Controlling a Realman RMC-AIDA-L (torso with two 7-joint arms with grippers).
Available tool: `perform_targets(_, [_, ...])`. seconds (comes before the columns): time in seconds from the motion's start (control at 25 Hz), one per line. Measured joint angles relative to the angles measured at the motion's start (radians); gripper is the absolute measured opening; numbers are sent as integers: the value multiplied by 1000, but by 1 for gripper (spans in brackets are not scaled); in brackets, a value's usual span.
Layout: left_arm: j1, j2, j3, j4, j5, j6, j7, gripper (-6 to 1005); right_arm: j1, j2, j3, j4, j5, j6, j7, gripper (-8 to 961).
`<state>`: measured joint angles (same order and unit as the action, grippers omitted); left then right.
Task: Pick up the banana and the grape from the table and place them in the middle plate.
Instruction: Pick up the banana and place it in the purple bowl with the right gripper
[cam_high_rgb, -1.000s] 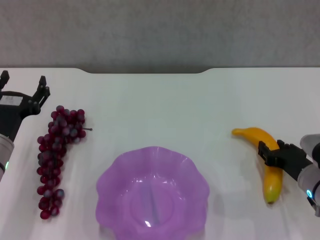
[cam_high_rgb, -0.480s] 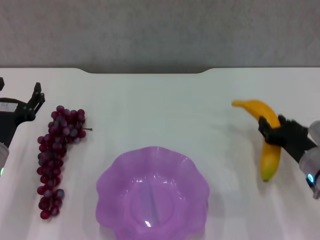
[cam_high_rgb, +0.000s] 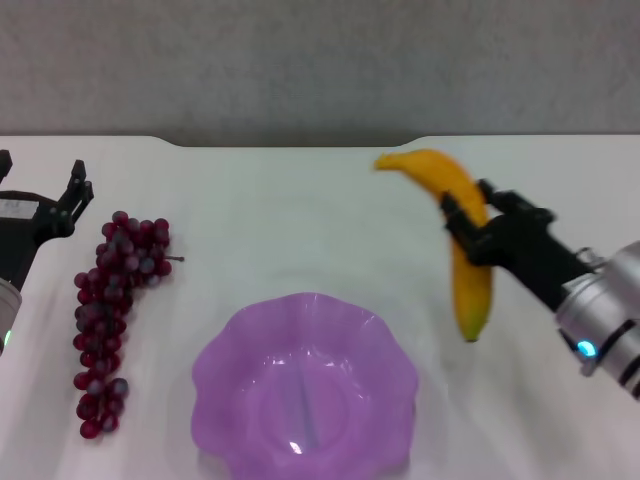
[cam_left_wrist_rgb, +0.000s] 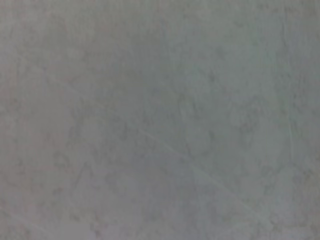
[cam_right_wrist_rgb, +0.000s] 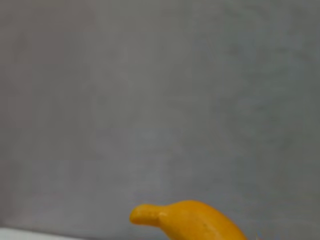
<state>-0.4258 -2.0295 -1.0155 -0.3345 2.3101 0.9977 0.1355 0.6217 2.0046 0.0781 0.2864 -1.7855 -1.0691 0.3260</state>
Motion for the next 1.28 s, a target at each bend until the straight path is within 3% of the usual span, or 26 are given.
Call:
perform_targets(0.28, [-9,-1,0,-1,0,0,0,866,40,3,0,39,-185,25,4,512])
perform_targets(0.72, [-20,-2,2,-12,14,-1,0,863,55,3,-4,71,-317,98,23,513])
perform_targets(1.08, [-19,-1,2,-12,16,1,6,862,66,-4,-18,11,-570,19,311,513])
perform_targets(1.28, [-18,0,2,-13,26,4,7,861,68,-4,-20,-19,-597,-3,364,513])
